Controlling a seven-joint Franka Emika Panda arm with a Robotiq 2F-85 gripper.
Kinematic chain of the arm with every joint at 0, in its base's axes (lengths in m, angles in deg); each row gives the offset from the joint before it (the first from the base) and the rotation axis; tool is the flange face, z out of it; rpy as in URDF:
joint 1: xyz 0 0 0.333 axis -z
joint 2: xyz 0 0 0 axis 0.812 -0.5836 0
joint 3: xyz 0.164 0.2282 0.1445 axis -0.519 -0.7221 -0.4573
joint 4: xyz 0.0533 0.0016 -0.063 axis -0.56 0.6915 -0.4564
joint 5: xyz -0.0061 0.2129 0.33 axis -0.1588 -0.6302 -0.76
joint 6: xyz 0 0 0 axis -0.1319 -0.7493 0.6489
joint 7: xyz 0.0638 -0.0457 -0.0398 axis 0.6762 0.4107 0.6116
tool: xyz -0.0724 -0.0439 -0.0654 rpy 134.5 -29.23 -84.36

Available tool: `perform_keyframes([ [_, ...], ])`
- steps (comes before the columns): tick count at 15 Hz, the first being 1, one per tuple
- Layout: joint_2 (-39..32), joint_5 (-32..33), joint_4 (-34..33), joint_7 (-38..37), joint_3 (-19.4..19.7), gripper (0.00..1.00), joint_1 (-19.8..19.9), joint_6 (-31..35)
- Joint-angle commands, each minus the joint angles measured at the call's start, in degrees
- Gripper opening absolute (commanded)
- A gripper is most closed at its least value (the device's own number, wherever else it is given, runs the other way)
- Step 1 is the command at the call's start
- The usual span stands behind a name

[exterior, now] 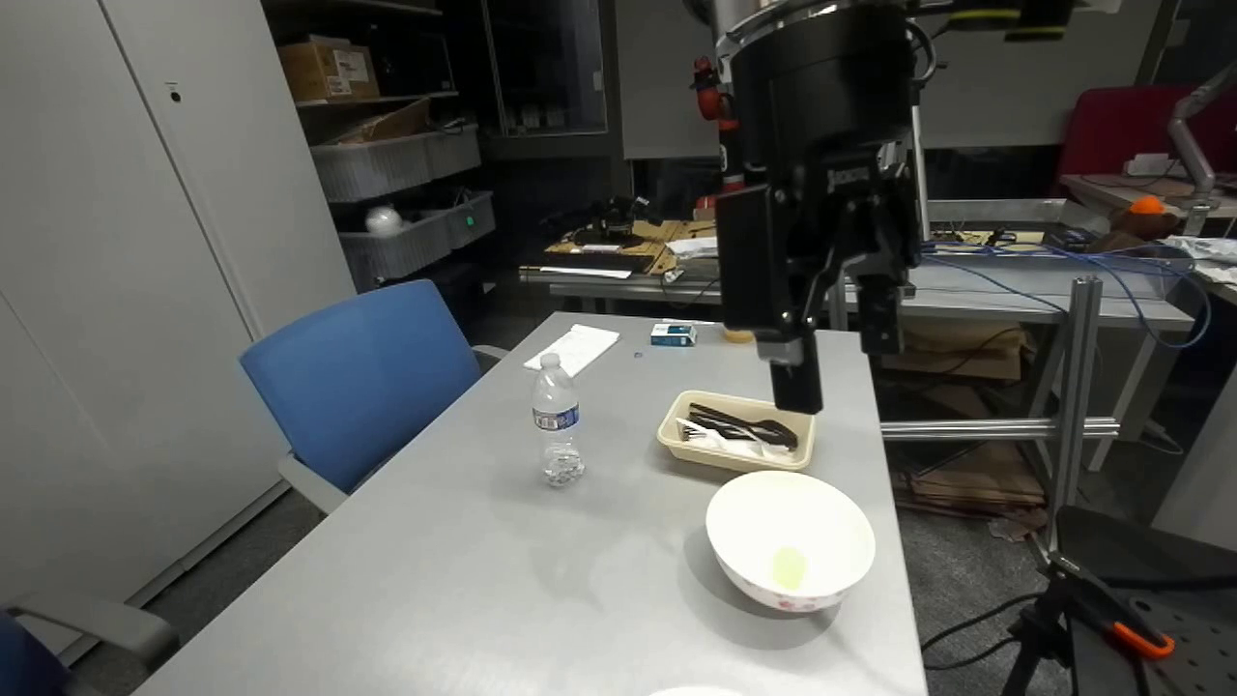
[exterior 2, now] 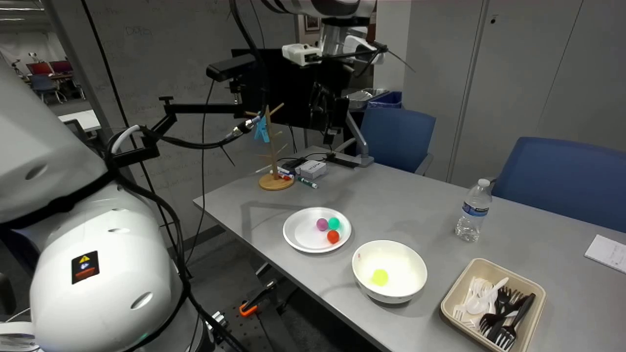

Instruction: Pick the red ball and put it in the bowl

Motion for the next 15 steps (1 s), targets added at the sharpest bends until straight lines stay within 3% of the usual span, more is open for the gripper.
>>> perform_keyframes([
  [1,-0.03,0.07,-0.09,-0.05,0.21,1.0,-0.22,-0.09],
  [9,-1.6,1.78,1.45,1.47,-0.54,1.0,-0.73,6.68],
  [15,-4.66,2.55,4.43,2.7,-1.15,1.0,-1.9,19.26],
])
